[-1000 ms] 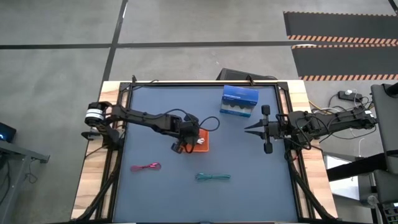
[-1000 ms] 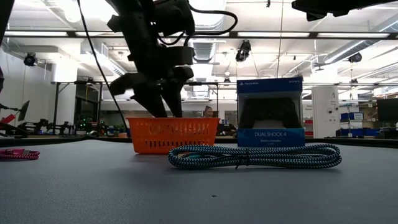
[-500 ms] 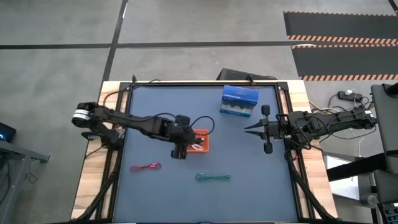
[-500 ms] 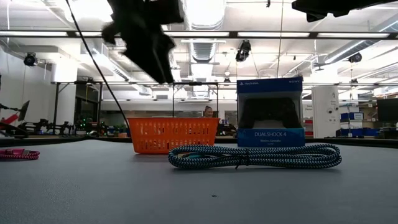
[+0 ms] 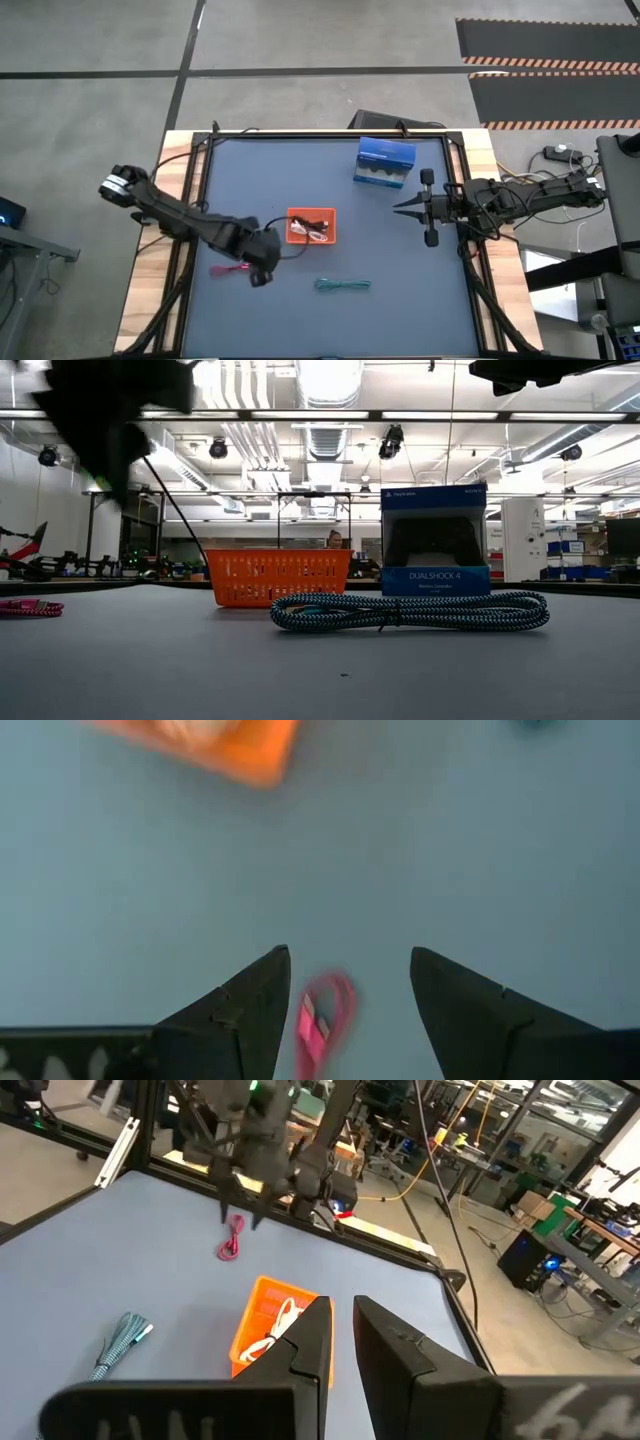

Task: Pick and place USB-C Cables
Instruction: Put the pink charger cable into the orange bin

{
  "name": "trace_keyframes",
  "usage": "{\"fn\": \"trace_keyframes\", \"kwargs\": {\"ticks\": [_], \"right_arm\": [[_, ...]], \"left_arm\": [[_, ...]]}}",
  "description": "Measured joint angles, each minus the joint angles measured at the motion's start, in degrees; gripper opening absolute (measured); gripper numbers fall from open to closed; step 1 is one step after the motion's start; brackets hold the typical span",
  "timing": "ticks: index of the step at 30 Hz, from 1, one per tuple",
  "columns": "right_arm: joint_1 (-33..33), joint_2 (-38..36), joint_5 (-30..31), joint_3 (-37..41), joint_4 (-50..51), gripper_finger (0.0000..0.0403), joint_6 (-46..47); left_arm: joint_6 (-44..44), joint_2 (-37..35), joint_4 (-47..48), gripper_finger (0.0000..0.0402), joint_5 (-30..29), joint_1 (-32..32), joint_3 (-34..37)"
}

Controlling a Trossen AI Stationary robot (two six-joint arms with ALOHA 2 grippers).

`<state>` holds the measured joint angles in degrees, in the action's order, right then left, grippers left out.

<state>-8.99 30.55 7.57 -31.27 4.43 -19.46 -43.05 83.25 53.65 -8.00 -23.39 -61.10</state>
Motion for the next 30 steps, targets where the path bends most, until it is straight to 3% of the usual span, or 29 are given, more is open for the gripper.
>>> {"fn": "trace_keyframes", "kwargs": {"ticks": [4, 13, 30], "right_arm": [[0.01, 0.02, 0.00, 0.00, 0.00, 0.0038, -0.01], [0.02, 0.02, 0.01, 0.00, -0.26, 0.0038, 0.00], [0.01, 0.00, 0.05, 0.00, -0.42, 0.0038, -0.11]], "left_arm": [[-6.42, -0.28, 0.49, 0.0192, 7.11, -2.39, 5.97], [-12.11, -1.02, -0.21, 0.0192, 12.21, -3.75, 19.35], [-9.13, -1.96, -3.15, 0.0192, 12.47, -5.72, 21.81]]}}
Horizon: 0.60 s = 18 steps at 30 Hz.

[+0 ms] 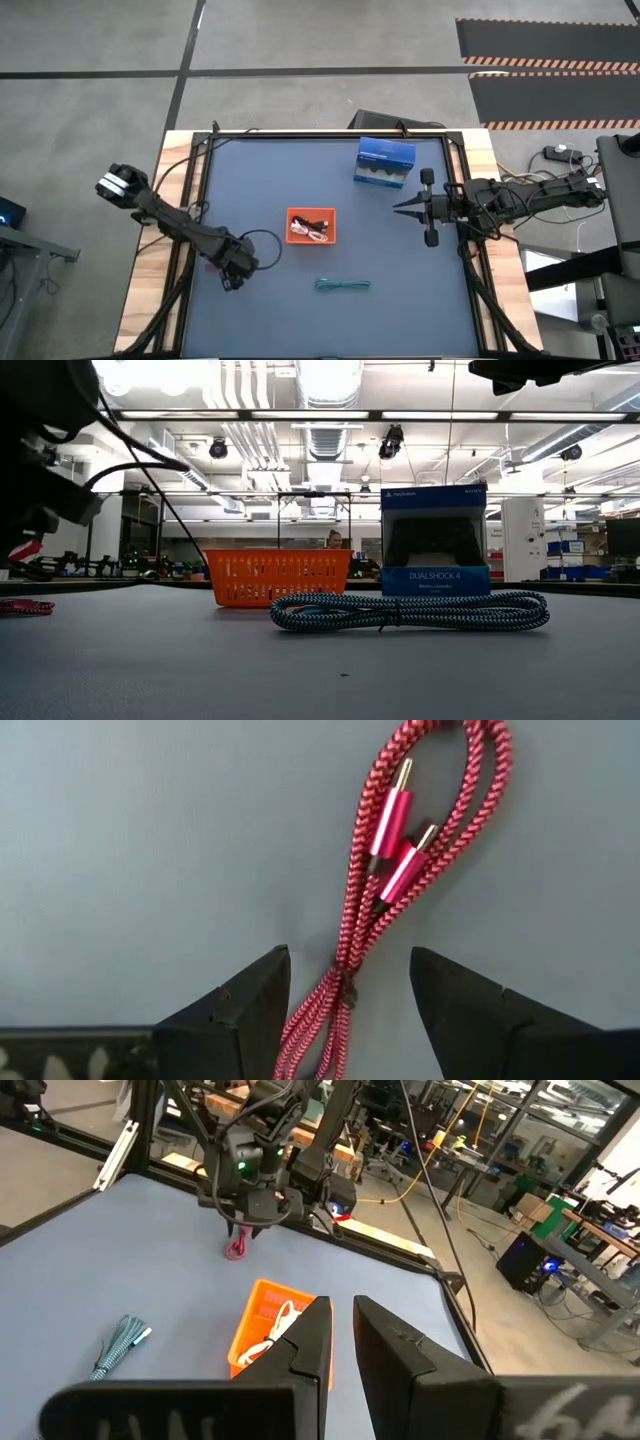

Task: Pick and place USB-C Cables
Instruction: Put the pink charger cable into the orange bin

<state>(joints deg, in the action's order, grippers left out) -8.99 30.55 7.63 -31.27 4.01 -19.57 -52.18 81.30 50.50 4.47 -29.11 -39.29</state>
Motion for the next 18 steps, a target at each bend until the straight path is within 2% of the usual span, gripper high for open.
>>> {"fn": "trace_keyframes", "kwargs": {"ticks": [4, 7, 11, 16, 18], "right_arm": [[0.01, 0.02, -0.01, 0.00, 0.02, 0.0038, 0.50], [0.01, 0.02, -0.01, 0.00, 0.22, 0.0038, 1.22], [0.00, 0.02, -0.04, 0.00, 0.49, 0.0038, 2.39], [-0.01, 0.02, -0.11, 0.74, 0.48, 0.0038, 4.04], [0.00, 0.02, -0.16, 1.47, 0.40, 0.0038, 4.82]], "left_arm": [[-1.37, -0.23, -1.33, 0.0184, 0.18, -0.25, 1.81], [-1.46, -0.22, -1.54, 0.0161, 0.39, -0.30, 2.52], [-1.04, -0.17, -1.46, 0.0108, 0.17, -0.32, 2.68], [0.04, -0.09, -1.68, 0.0019, -0.48, -0.34, 2.66], [0.04, -0.22, -1.68, 0.0012, -1.08, -0.36, 2.53]]}}
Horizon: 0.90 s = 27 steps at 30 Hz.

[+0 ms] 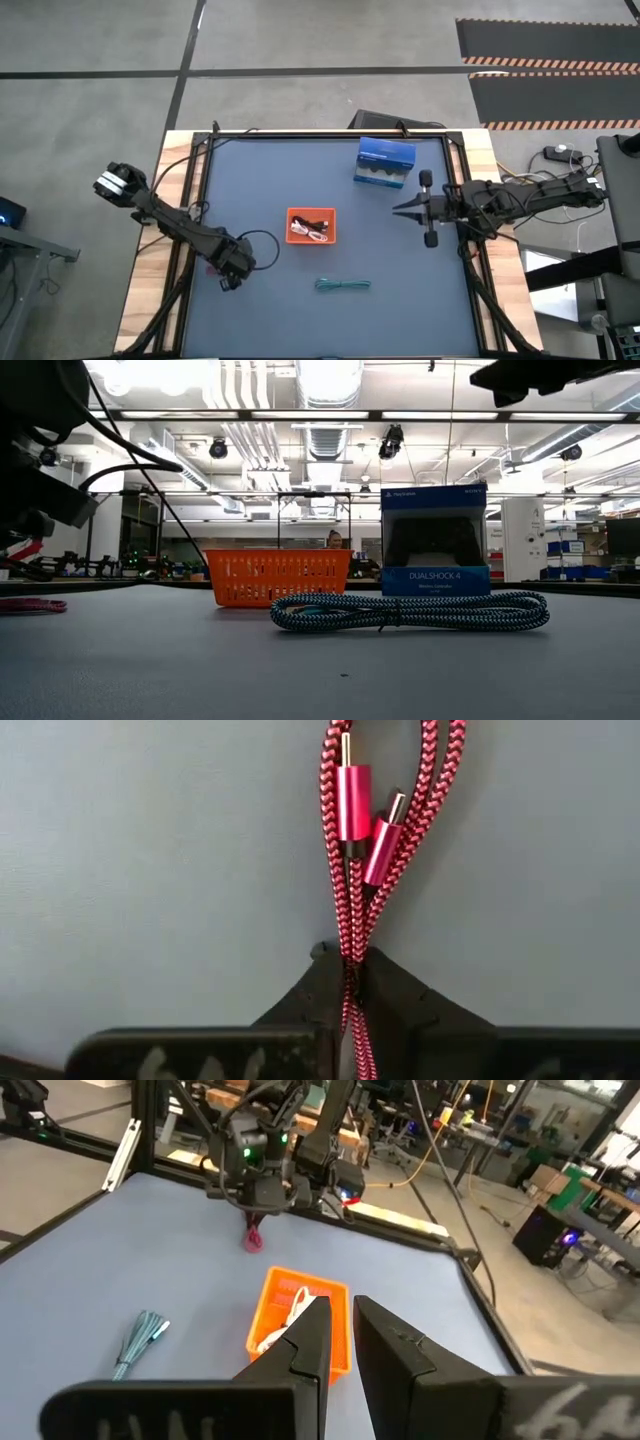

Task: Pick and place USB-C Cables
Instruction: Put the pink charger cable into the orange bin

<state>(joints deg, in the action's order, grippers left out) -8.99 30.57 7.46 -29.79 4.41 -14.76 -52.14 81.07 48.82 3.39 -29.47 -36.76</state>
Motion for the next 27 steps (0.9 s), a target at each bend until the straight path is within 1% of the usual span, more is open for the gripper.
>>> {"fn": "trace_keyframes", "kwargs": {"ticks": [3, 5, 9, 13, 17, 19, 21, 25, 27], "right_arm": [[0.00, 0.02, -0.07, 1.49, -1.03, 0.0038, 1.34], [-0.01, 0.02, -0.11, 2.57, -2.84, 0.0038, 2.01], [0.00, 0.59, -0.13, 4.15, -7.16, 0.0038, 2.83], [0.00, 3.04, -0.11, 5.35, -12.73, 0.0038, 2.73], [-0.01, 6.97, -0.13, 5.61, -17.82, 0.0038, 2.48], [-0.01, 9.49, -0.33, 5.63, -21.01, 0.0038, 2.59], [0.00, 12.22, -0.42, 5.64, -24.64, 0.0038, 2.77], [0.01, 17.16, -0.62, 5.65, -34.60, 0.0041, 3.22], [0.01, 19.26, -2.12, 5.64, -39.02, 0.0049, 3.26]], "left_arm": [[0.05, -0.50, 0.34, 0.0010, -2.59, -0.24, -0.81], [0.20, -1.12, 0.00, 0.0006, -8.08, -0.25, -1.93], [0.59, -4.50, -1.02, 0.0005, -17.17, -0.64, -5.45], [4.94, -8.40, -5.29, 0.0004, -27.81, -0.51, -8.62], [11.76, -11.74, -10.43, 0.0003, -35.54, -0.59, -10.94], [17.90, -13.22, -16.85, 0.0003, -39.79, -0.59, -11.63], [26.63, -14.31, -25.36, 0.0002, -42.82, -0.53, -11.57], [47.37, -14.56, -47.42, 0.0002, -43.62, -0.14, -10.66], [56.24, -14.04, -57.89, 0.0002, -43.58, -0.11, -9.72]]}}
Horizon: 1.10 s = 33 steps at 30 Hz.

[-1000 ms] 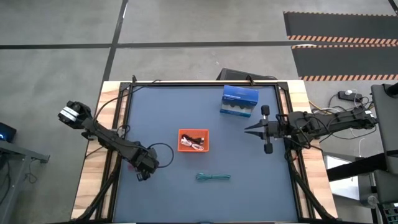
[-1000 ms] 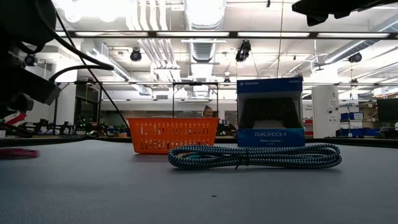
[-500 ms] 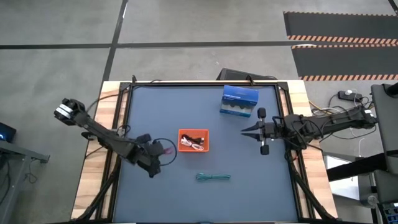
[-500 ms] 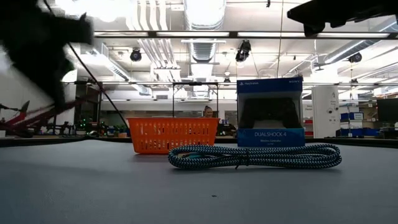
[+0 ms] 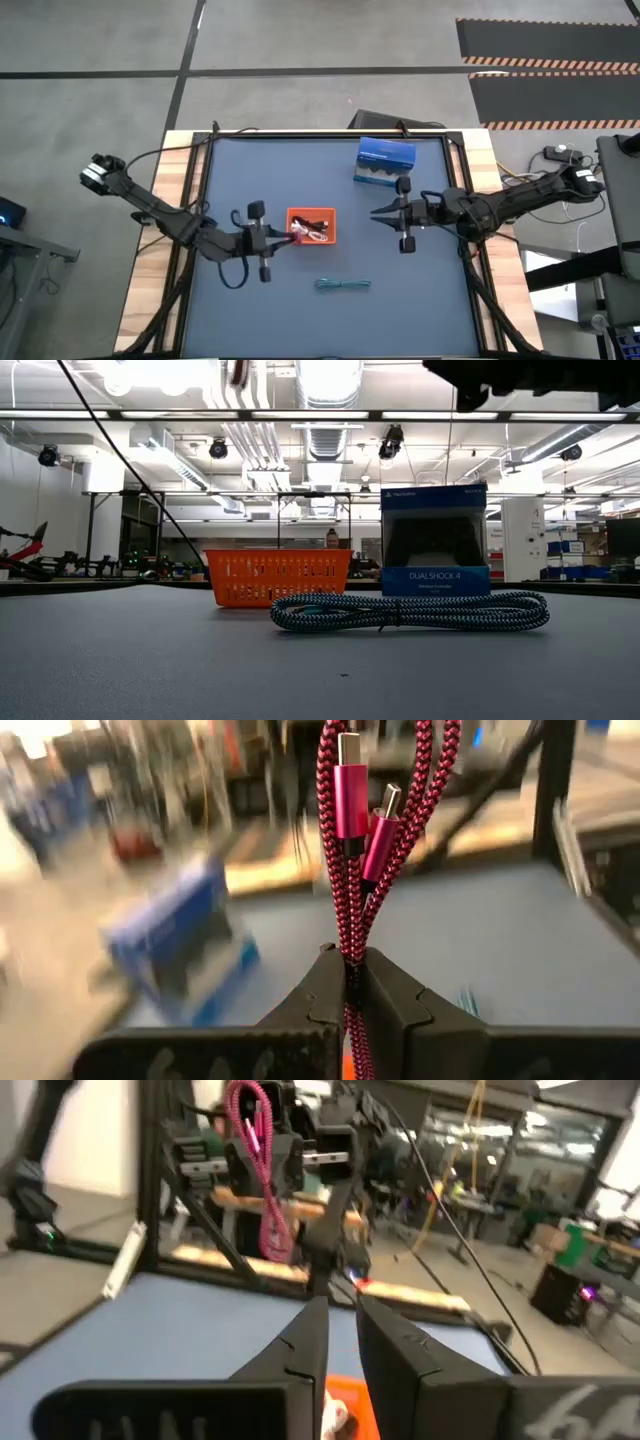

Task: Pick and place USB-C Cables
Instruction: Put the pink charger cable into the orange bin

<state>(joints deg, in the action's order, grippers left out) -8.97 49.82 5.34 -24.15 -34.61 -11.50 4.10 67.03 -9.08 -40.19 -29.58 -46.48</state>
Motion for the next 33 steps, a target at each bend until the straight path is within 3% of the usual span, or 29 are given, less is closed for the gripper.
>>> {"fn": "trace_keyframes", "kwargs": {"ticks": [5, 16, 33], "right_arm": [[-0.02, 5.76, -0.87, -1.15, -8.27, 0.0091, 0.46], [-0.02, 17.95, -0.85, -11.11, -12.38, 0.0178, -0.93], [3.63, 27.86, -2.62, -22.72, -7.18, 0.0192, 3.28]], "left_arm": [[9.37, 1.98, -13.44, 0.0002, 0.62, 0.81, 2.02], [3.89, 10.05, -24.75, 0.0002, -0.43, 8.68, 2.02], [3.60, 12.76, -26.63, 0.0008, 0.16, 10.51, 2.04]]}}
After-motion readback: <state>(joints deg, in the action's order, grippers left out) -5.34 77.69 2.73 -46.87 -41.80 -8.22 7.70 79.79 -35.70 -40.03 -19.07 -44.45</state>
